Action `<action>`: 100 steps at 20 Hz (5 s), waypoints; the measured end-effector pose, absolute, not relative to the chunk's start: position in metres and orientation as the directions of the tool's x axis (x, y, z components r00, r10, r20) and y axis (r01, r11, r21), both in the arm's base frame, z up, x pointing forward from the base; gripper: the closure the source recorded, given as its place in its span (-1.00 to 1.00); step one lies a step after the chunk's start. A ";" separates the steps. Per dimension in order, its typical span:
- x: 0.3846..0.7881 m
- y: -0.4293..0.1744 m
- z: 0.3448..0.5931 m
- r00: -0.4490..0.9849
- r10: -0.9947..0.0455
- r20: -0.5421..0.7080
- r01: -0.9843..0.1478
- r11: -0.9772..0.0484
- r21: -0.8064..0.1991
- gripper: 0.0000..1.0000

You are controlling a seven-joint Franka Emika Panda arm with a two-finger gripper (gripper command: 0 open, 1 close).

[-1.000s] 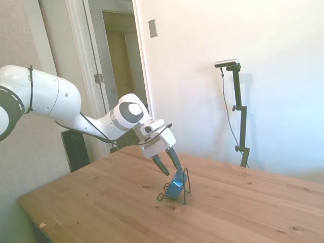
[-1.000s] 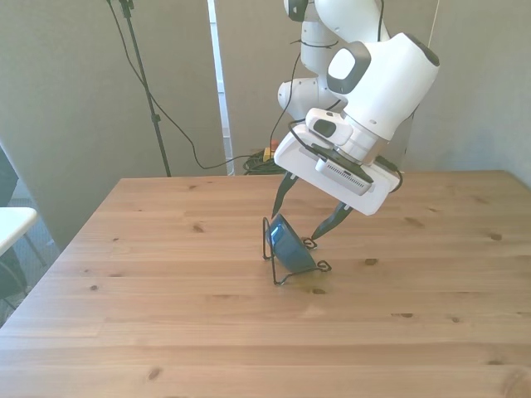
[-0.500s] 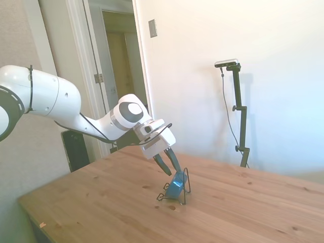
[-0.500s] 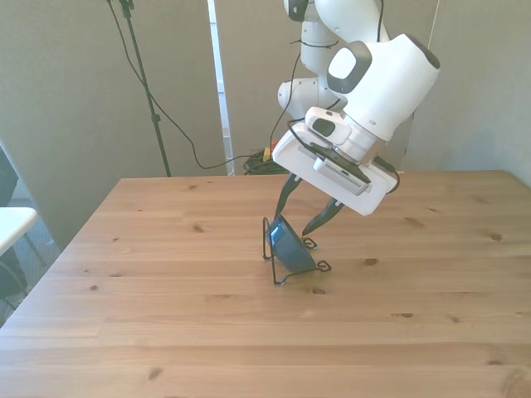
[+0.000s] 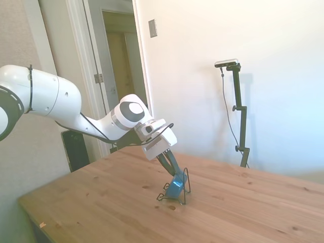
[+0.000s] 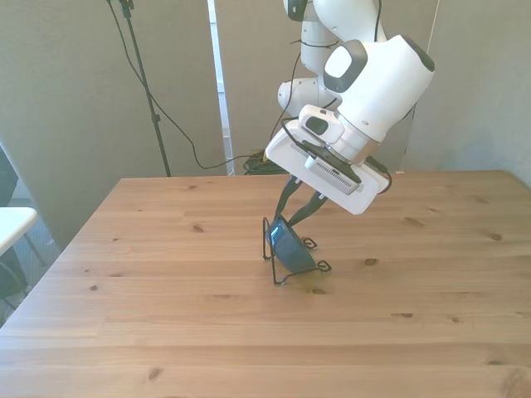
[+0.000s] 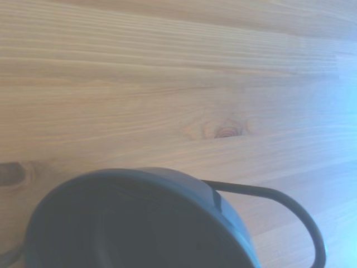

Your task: Unload the bowl

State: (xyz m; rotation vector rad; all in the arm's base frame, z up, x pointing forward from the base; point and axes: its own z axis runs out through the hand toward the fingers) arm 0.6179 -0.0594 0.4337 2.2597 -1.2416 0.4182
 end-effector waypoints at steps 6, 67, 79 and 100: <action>0.615 -0.065 0.433 0.529 -0.683 0.504 -0.849 -0.430 0.309 1.00; 0.546 0.019 0.404 0.612 -0.785 -0.091 -0.772 -0.568 -0.285 1.00; 0.567 -0.002 0.382 0.597 -0.785 -0.163 -0.793 -0.548 -0.265 -1.00; 0.556 0.057 0.453 0.655 -0.749 0.100 -0.718 -0.658 -0.228 -1.00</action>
